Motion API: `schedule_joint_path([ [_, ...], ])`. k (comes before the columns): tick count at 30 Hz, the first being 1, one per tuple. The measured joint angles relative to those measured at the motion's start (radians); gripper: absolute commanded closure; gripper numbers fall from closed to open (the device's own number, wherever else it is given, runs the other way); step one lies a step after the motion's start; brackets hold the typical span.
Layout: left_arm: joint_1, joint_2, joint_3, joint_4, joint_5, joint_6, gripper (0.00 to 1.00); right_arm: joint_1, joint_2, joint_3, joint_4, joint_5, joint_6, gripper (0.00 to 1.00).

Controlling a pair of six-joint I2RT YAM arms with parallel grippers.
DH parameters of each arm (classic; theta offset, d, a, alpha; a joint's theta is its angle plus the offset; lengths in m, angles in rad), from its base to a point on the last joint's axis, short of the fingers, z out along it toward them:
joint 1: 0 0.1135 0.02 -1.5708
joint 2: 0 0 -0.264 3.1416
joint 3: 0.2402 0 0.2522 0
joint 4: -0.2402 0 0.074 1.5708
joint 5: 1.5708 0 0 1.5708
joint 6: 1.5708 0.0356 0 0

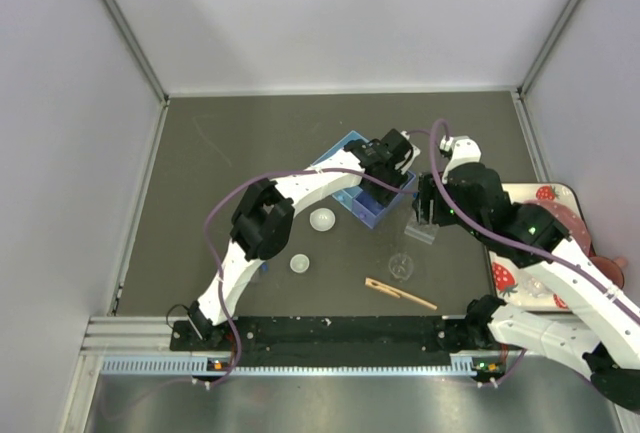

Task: Organize the chemistry lab equipment

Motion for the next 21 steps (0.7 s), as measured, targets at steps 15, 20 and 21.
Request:
schedule_joint_path([
  [15,-0.016,-0.053,0.003,-0.048,-0.050,0.032,1.00,0.000,0.006,0.000,0.015,-0.003,-0.002,0.37],
  [20,-0.029,-0.104,0.021,-0.073,-0.090,0.097,1.00,0.000,0.006,0.000,0.015,-0.011,-0.002,0.37],
  [21,-0.029,-0.115,0.023,-0.074,-0.095,0.112,1.00,0.000,0.006,0.000,0.016,-0.012,-0.002,0.37],
])
